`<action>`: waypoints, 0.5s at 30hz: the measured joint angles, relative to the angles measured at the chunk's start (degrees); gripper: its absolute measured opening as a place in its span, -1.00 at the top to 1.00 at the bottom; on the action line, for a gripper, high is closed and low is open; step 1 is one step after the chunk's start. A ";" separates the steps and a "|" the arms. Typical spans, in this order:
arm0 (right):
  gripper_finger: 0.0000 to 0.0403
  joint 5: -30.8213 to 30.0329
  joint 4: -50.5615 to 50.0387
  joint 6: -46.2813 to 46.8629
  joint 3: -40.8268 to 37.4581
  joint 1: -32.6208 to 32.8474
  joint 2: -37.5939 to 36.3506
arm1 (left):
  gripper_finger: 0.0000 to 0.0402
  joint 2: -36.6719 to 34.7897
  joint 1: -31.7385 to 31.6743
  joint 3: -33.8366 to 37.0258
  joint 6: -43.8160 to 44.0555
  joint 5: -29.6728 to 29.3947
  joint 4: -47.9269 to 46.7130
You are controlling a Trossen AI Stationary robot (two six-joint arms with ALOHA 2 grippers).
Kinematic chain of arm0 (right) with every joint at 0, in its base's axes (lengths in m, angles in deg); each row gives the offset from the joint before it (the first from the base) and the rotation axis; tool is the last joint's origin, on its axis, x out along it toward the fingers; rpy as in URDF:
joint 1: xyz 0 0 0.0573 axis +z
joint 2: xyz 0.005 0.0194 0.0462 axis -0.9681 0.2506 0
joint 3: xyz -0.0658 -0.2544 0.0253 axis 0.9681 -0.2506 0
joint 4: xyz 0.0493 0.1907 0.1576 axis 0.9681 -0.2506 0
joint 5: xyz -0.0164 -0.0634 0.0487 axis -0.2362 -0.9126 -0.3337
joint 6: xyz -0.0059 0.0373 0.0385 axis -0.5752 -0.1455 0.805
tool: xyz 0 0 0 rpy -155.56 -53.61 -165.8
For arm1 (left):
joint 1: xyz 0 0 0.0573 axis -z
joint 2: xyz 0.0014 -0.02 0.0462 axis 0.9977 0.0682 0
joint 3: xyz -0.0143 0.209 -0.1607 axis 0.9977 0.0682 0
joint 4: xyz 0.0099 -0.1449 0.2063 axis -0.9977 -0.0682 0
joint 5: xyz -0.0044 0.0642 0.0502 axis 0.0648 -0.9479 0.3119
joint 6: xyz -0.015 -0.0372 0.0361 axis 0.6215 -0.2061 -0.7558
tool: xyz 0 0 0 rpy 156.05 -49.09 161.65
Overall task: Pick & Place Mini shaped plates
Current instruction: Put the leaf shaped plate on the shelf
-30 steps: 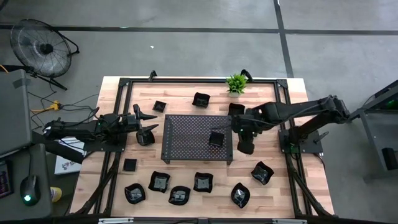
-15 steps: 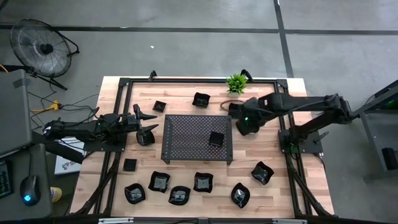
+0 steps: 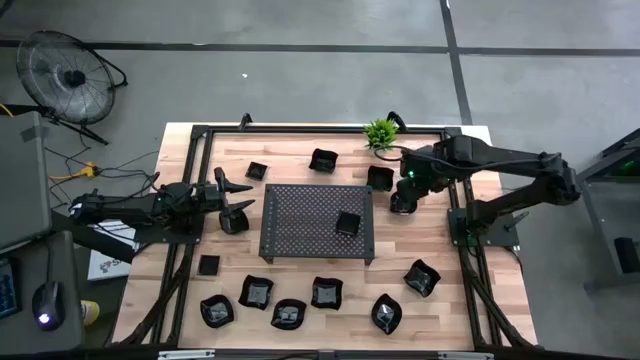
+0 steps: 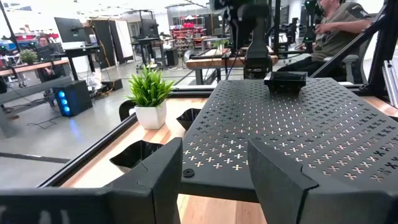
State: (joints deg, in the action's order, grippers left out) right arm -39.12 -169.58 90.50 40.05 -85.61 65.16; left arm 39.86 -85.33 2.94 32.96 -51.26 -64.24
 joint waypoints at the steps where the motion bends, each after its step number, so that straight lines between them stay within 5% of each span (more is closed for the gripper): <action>1: 0.33 1.31 2.42 0.20 -2.28 -0.38 -0.89 | 0.12 0.00 0.00 -0.02 0.02 0.00 0.02; 15: 0.33 7.12 21.61 13.10 -24.53 -6.07 -4.77 | 0.12 0.00 0.00 -0.02 0.00 0.00 0.02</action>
State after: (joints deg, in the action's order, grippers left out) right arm -32.00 -147.97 103.59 15.52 -91.68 60.39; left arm 39.86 -85.33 2.92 32.96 -51.26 -64.23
